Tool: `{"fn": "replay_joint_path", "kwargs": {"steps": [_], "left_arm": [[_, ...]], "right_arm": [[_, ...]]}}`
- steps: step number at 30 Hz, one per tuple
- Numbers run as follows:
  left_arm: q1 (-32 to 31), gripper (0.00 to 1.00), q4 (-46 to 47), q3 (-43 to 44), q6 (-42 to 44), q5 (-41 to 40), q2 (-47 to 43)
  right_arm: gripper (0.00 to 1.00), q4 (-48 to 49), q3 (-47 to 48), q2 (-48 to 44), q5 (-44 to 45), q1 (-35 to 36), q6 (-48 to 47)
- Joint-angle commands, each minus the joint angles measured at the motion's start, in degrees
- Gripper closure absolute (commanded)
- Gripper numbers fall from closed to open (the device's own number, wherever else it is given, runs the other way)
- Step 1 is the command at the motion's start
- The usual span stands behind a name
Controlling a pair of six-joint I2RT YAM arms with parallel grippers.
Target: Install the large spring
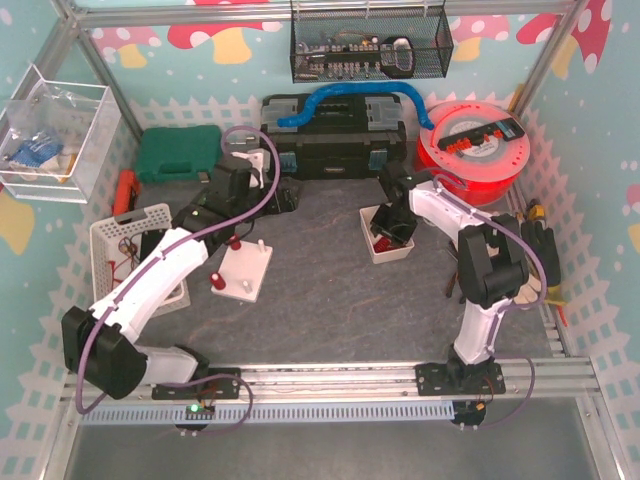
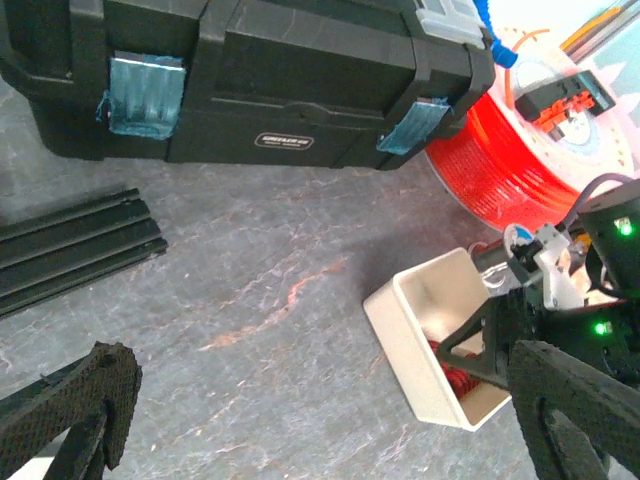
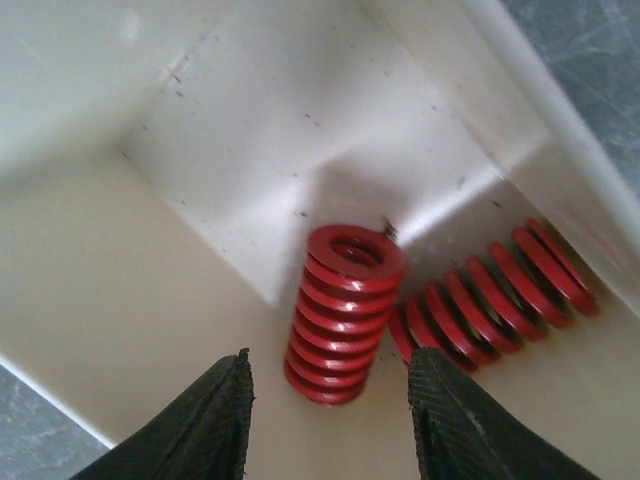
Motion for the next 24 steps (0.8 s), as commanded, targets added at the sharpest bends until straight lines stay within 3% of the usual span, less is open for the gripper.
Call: {"fn": "replay_joint_path", "kwargs": {"steps": [1, 12, 18, 24], "left_arm": [[0.0, 0.01, -1.7, -0.8, 2.2, -1.0, -1.7], [-0.3, 0.01, -3.3, 1.0, 4.9, -3.3, -2.5], [-0.3, 0.01, -3.7, 1.4, 5.0, -3.6, -2.3], [-0.3, 0.01, -4.0, 2.6, 4.7, -3.4, -1.1]], "right_arm": [[0.54, 4.5, -0.4, 1.8, -0.4, 0.3, 3.5], [0.55, 8.0, -0.6, 8.5, -0.1, 0.3, 3.7], [0.61, 10.1, 0.5, 10.0, 1.0, 0.2, 0.4], [0.56, 8.2, 3.7, 8.7, 4.2, -0.3, -6.0]]}}
